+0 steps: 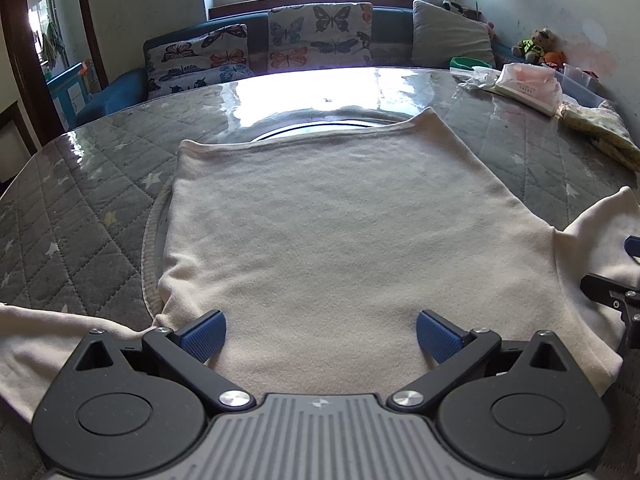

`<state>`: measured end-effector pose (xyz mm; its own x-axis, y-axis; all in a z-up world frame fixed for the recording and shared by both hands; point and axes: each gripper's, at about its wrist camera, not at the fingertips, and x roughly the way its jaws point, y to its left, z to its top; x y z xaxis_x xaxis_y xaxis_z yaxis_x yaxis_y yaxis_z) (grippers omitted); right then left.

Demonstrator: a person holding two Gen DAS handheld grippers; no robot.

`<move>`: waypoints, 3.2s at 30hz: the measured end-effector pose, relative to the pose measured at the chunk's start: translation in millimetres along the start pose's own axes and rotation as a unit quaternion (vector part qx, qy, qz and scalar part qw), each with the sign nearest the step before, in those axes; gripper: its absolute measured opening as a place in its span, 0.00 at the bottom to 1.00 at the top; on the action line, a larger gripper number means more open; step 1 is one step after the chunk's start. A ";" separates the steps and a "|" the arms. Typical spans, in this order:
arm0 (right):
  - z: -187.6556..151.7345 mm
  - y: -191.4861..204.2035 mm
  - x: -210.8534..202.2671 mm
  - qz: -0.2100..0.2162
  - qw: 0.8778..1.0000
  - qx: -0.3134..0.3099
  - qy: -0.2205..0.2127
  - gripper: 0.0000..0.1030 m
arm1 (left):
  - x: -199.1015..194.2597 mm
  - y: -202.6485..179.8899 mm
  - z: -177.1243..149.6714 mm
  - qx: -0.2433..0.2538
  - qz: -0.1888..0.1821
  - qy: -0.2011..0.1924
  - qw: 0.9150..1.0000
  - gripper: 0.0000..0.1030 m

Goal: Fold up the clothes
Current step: 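Move the right tool toward the cuff of a cream sweatshirt sleeve, then close the right tool on the sleeve cuff and lift it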

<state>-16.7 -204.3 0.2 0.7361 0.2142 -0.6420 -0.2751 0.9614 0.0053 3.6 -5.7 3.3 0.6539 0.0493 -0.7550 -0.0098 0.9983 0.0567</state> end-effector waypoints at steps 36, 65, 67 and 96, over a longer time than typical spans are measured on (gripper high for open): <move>25.2 -50.0 -44.8 -0.054 0.998 0.026 0.007 0.90 | -29.0 -62.7 26.3 0.062 -0.048 -0.019 0.997 1.00; 22.2 -74.9 -33.6 -0.091 0.995 0.036 0.035 0.84 | -27.4 -99.2 30.2 0.066 -0.063 0.006 0.996 1.00; 21.5 -78.0 -30.9 -0.094 0.994 0.038 0.038 0.82 | -24.8 -100.3 29.2 0.066 -0.061 0.009 0.996 1.00; 21.1 -101.3 -3.4 -0.074 0.992 0.099 0.034 0.41 | -23.9 -104.1 35.3 0.074 -0.052 0.011 0.996 1.00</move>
<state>21.7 -298.8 18.1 0.7142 0.0628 -0.6972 -0.0350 0.9979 0.0541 15.7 -111.8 38.5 0.6295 -0.0524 -0.7752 0.1696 0.9829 0.0712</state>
